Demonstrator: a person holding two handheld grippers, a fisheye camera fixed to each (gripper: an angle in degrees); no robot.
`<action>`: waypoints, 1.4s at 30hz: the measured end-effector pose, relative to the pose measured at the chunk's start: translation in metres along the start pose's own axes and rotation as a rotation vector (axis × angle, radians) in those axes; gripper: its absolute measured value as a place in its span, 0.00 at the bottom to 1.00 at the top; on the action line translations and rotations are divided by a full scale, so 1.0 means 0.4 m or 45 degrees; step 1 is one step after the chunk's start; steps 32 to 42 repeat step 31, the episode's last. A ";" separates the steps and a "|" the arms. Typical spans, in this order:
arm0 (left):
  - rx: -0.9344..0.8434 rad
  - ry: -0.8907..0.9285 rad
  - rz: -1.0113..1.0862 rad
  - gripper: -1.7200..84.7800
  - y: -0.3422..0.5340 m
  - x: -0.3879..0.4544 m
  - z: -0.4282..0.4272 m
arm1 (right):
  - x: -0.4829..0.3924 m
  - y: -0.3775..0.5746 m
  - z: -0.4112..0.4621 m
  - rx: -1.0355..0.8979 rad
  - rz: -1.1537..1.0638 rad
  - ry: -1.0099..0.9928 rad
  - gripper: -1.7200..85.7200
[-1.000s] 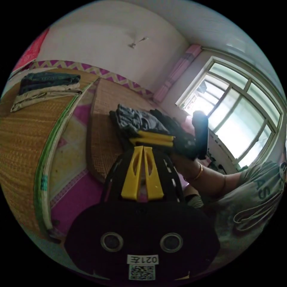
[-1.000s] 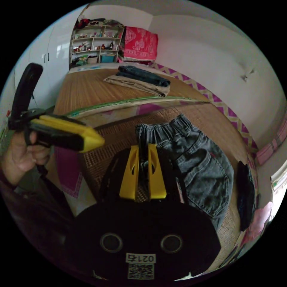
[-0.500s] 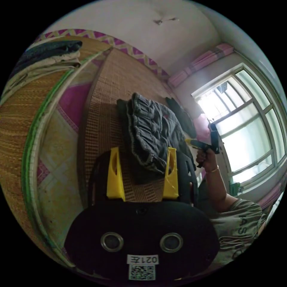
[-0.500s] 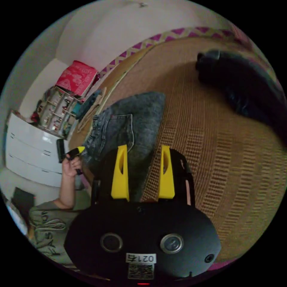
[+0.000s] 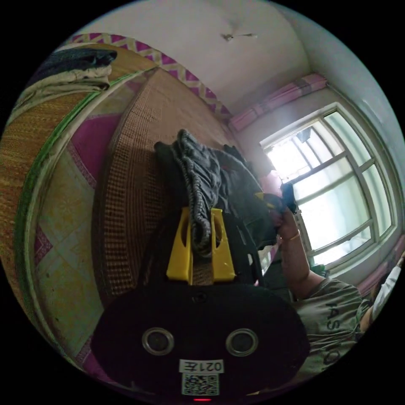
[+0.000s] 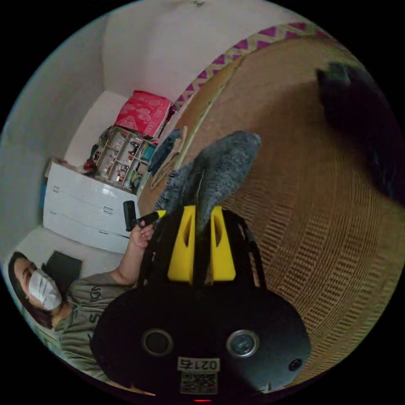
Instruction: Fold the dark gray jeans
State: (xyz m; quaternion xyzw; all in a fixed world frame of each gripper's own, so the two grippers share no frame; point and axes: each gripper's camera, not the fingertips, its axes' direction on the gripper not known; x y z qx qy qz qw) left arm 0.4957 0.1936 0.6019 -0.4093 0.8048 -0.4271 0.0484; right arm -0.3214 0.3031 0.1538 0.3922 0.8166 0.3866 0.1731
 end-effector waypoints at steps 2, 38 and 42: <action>0.087 0.018 0.063 0.09 -0.055 0.018 -0.135 | -0.147 -0.091 0.018 -0.017 -0.162 0.087 0.09; 0.437 -0.839 0.361 0.02 -0.057 0.127 -0.483 | -0.420 -0.131 0.300 0.020 -0.759 0.825 0.11; 0.437 -0.839 0.361 0.02 -0.057 0.127 -0.483 | -0.420 -0.131 0.300 0.020 -0.759 0.825 0.11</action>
